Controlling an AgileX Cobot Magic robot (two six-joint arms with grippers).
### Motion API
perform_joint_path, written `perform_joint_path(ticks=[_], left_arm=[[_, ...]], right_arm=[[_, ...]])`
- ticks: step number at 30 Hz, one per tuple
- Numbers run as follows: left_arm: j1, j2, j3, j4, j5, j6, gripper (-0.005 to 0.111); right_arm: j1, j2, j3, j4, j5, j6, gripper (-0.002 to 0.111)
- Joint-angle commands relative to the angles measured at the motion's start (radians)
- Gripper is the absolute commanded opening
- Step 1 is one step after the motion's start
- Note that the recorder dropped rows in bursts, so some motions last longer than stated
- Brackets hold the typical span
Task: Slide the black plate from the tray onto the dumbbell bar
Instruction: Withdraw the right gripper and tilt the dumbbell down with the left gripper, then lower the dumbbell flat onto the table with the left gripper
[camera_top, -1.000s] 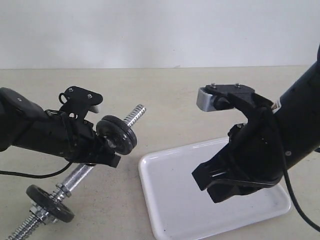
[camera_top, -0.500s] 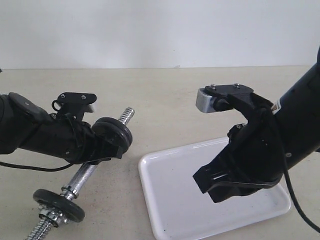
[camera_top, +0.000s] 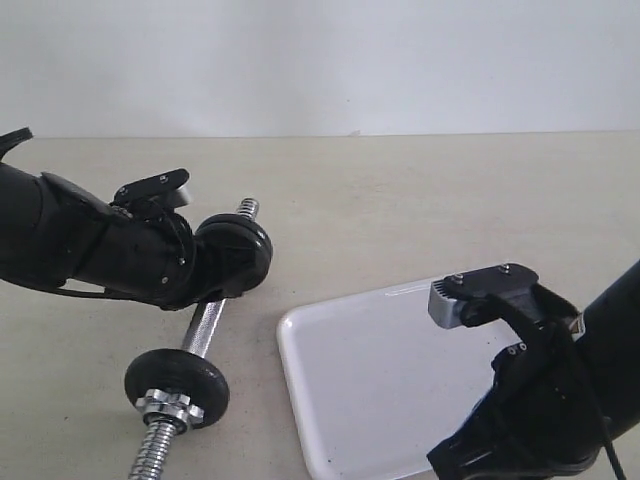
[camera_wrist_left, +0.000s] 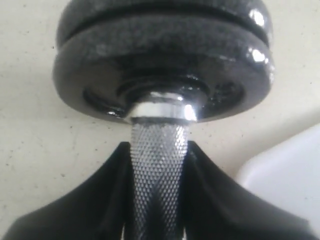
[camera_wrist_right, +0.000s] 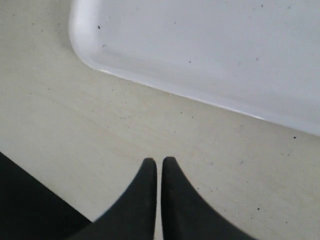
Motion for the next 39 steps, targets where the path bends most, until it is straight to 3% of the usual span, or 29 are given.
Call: perform_joint_path(ticks=[1, 7, 13, 19, 39], left_arm=[[-0.002, 0.005, -0.004, -0.103, 0.093, -0.025, 0.004], [-0.002, 0.005, 0.026, -0.213, 0.134, -0.041, 0.004], [-0.002, 0.005, 0.133, -0.303, 0.072, -0.048, 0.004], [-0.002, 0.005, 0.199, -0.319, 0.068, -0.048, 0.004], [-0.002, 0.005, 0.199, -0.316, 0.119, 0.022, 0.004]], right_arm=[[0.000, 0.000, 0.007, 0.012, -0.018, -0.010, 0.000], [0.000, 0.000, 0.007, 0.048, -0.020, -0.039, 0.000], [0.000, 0.000, 0.007, 0.069, -0.014, -0.071, 0.000], [0.000, 0.000, 0.007, 0.071, -0.014, -0.080, 0.000], [0.000, 0.000, 0.007, 0.097, -0.020, -0.090, 0.000]])
